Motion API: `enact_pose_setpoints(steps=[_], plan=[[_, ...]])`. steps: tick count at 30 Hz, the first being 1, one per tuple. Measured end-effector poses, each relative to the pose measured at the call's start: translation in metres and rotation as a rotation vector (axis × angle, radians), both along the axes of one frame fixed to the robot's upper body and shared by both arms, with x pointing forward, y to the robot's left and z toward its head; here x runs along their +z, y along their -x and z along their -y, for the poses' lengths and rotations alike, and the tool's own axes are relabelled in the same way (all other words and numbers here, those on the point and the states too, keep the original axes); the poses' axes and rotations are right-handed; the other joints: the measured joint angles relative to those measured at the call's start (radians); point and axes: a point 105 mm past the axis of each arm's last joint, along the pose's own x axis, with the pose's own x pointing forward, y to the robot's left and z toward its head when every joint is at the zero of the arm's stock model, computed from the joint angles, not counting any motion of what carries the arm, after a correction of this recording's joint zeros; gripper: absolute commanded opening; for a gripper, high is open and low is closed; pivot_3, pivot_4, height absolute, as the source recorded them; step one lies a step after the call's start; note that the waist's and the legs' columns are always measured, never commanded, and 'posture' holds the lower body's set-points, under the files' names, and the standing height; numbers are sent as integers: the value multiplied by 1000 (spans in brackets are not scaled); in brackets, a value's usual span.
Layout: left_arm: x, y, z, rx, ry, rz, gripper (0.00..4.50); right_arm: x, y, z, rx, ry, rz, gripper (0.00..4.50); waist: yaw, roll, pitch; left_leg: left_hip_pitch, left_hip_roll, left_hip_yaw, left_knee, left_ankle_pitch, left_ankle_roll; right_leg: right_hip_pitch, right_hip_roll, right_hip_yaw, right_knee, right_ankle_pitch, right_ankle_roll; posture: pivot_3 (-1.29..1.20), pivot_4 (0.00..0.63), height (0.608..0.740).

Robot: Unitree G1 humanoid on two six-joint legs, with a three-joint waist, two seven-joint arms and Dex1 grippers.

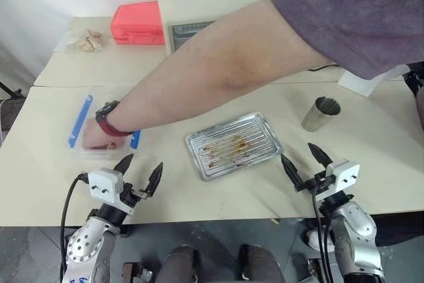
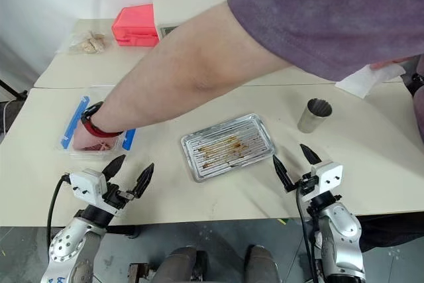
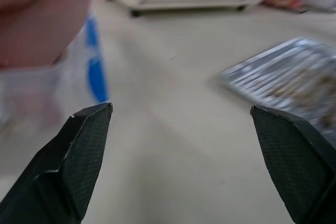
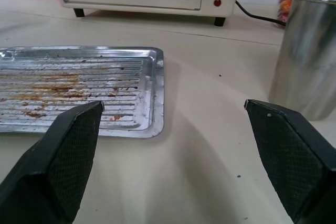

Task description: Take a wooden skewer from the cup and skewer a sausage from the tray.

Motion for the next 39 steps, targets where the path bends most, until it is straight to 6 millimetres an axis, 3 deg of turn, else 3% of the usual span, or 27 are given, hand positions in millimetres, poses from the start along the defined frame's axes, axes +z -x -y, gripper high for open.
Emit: enact_pose_setpoints(steps=[6, 27, 39], plan=[[2, 8, 6, -122, 12, 6, 4466, 6, 0, -1, 8, 12, 11, 4500, -1, 1, 0, 0, 0, 0, 0, 0, 0, 0, 0, 0, 0, 0, 0, 0, 150, 740], [-1, 4, -3, -70, 11, 11, 4466, -1, 8, 0, 10, 16, -15, 4500, 1, 1, -1, 0, 0, 0, 0, 0, 0, 0, 0, 0, 0, 0, 0, 0, 150, 740], [12, -12, 1, -99, 25, 65, 4466, 6, 2, 1, 52, 58, 4, 4500, 0, 1, -1, 0, 0, 0, 0, 0, 0, 0, 0, 0, 1, 0, 0, 0, 150, 740]])
